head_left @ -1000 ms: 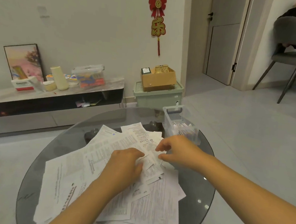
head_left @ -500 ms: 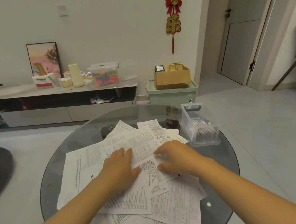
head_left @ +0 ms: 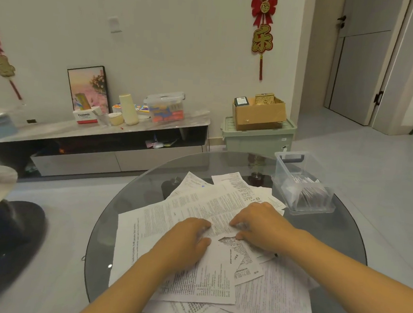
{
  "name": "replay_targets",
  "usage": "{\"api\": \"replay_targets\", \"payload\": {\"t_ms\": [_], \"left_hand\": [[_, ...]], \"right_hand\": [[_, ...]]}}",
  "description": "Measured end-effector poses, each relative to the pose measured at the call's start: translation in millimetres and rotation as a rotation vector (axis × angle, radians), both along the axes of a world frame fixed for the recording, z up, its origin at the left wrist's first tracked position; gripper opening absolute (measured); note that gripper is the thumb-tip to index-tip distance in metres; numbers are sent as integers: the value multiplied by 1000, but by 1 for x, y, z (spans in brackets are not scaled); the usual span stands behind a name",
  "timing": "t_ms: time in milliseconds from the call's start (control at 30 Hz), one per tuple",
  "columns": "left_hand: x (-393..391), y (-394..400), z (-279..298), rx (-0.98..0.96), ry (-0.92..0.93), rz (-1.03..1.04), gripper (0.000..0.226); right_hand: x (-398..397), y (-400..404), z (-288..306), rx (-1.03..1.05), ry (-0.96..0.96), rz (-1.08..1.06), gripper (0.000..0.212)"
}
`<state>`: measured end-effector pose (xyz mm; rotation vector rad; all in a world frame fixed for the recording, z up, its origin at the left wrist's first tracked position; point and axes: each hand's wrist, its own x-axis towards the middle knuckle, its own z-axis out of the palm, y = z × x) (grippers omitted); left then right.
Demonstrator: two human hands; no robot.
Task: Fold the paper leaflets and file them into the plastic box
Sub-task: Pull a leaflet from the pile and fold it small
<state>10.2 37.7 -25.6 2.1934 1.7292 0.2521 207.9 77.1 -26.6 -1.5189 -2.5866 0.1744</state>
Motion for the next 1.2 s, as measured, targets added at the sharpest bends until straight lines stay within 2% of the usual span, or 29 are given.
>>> {"api": "replay_targets", "payload": {"t_ms": [133,300,433,667,800,900,967,1033,1067,1133,1200], "left_hand": [[1,-1,-2,-17,-30,-16,48],[11,2,-2,-39,-64,-36,54],[28,7,-1,-2,49,-75,45],[50,29,-5,276,219,-78,37],[53,37,1,284,252,-39,35],[53,34,3,233,182,-103,32],[50,27,2,189,86,-152,30],[48,19,3,171,-67,-173,21],[44,16,4,161,-164,-161,18],[32,7,7,116,-330,-72,21],[15,2,10,47,-406,23,23]], "right_hand": [[3,-3,-1,117,11,46,25],[7,-5,1,330,-5,36,25],[10,-7,6,469,-6,-67,24],[17,-23,12,514,-79,-87,22],[18,-27,9,487,-76,-34,22],[17,-29,10,494,26,-32,25],[14,-35,13,451,117,-8,19],[12,-39,21,285,192,5,15],[11,-41,24,180,234,-7,19],[14,-43,29,40,265,-23,29],[18,-45,37,-51,257,-53,27]]}}
